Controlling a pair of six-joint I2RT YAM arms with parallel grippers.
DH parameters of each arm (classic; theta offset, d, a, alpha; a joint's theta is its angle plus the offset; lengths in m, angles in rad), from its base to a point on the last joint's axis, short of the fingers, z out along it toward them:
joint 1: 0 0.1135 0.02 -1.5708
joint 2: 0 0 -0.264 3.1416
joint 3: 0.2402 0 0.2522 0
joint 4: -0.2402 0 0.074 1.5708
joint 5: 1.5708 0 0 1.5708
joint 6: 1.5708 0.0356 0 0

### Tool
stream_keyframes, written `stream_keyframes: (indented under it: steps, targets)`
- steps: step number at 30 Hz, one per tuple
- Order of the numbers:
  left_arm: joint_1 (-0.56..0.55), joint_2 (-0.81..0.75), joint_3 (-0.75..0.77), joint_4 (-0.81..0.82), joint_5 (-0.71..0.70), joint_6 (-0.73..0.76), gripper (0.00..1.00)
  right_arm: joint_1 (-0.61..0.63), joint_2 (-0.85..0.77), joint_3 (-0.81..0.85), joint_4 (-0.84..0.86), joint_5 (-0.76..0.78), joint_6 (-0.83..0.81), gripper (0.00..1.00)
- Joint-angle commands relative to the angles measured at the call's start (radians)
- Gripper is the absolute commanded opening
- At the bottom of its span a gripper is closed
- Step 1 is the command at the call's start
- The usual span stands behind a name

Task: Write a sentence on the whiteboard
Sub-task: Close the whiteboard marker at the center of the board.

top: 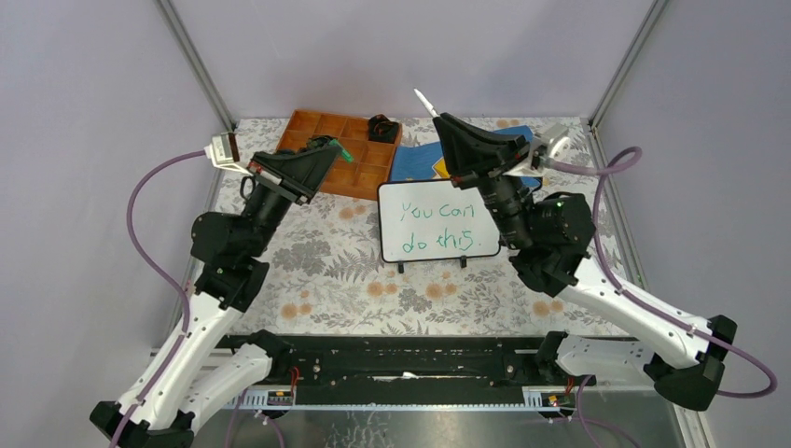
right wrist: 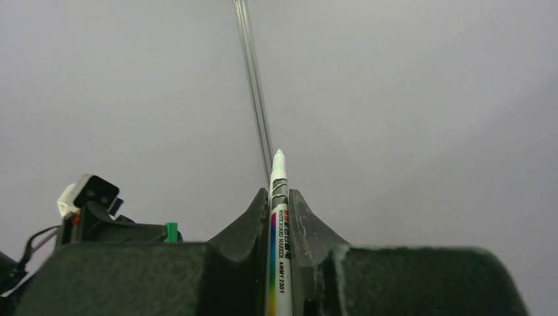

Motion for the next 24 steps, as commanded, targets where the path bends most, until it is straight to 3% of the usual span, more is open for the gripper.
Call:
stream_keyframes:
  steps: [1, 8, 12, 18, 24]
  targets:
    - [0.008, -0.031, 0.050, 0.003, -0.094, 0.044, 0.00, 0.012, 0.026, 0.054, 0.016, -0.004, -0.035, 0.00]
    - [0.008, -0.054, 0.073, -0.031, -0.107, 0.089, 0.00, 0.012, -0.094, -0.118, -0.040, -0.189, 0.083, 0.00]
    - [0.008, -0.042, 0.084, -0.003, -0.077, 0.093, 0.00, 0.013, -0.213, -0.261, -0.032, -0.159, 0.142, 0.00]
    - [0.008, -0.007, 0.083, 0.090, -0.028, 0.043, 0.00, 0.018, -0.306, -0.307, -0.063, -0.163, 0.162, 0.00]
    - [0.008, 0.013, 0.069, 0.169, 0.004, -0.027, 0.00, 0.128, -0.274, -0.304, -0.012, -0.053, 0.040, 0.00]
